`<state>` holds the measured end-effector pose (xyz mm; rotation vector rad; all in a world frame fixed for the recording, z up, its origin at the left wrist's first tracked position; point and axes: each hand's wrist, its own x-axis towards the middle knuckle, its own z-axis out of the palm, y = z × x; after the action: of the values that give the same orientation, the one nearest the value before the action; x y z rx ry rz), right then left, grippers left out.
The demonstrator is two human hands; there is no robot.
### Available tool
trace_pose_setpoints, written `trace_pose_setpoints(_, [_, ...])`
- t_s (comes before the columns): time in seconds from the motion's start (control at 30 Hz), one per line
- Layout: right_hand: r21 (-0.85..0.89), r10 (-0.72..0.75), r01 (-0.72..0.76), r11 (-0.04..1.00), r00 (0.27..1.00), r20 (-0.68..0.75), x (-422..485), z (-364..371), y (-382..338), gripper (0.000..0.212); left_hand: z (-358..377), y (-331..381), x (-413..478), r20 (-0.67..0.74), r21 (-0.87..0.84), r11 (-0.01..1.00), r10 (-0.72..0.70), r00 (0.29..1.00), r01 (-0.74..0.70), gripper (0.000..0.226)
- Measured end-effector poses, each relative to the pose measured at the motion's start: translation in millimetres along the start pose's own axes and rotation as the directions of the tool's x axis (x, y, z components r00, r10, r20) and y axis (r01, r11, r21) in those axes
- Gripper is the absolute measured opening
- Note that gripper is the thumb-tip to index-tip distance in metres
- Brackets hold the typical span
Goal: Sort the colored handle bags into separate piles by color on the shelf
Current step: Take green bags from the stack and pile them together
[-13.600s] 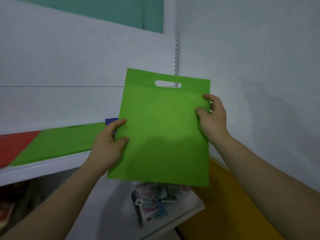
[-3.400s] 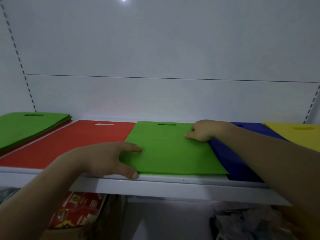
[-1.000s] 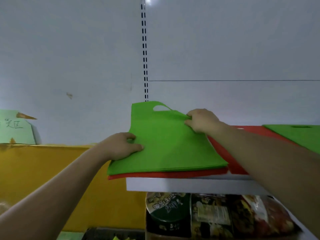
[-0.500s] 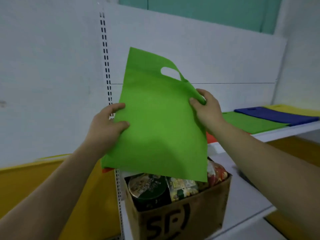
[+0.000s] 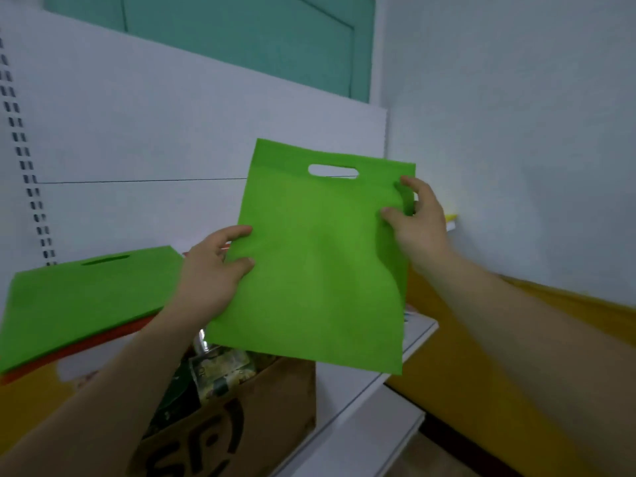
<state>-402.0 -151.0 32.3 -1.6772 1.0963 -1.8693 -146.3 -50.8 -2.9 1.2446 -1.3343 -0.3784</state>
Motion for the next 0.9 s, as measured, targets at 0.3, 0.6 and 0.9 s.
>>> trace_pose_setpoints(0.3, [-0.305, -0.064, 0.019, 0.952, 0.988, -0.138, 5.2, -180.3, 15.8, 0.04, 160.9, 37.7, -23.4, 0.245, -0.261, 0.959, -0.042, 0.969, 0.107, 0.045])
trace_pose_setpoints(0.6, [-0.39, -0.014, -0.099, 0.916, 0.961, -0.278, 7.1, -294.3, 51.7, 0.042, 281.0, 59.1, -43.5, 0.359, -0.287, 0.954, 0.025, 0.933, 0.085, 0.047])
trace_pose_setpoints(0.9, [-0.43, -0.009, -0.18, 0.885, 0.916, -0.402, 47.2, -323.0, 101.0, 0.042, 365.9, 36.5, 13.7, 0.47, -0.335, 0.94, 0.107, 0.876, 0.065, 0.045])
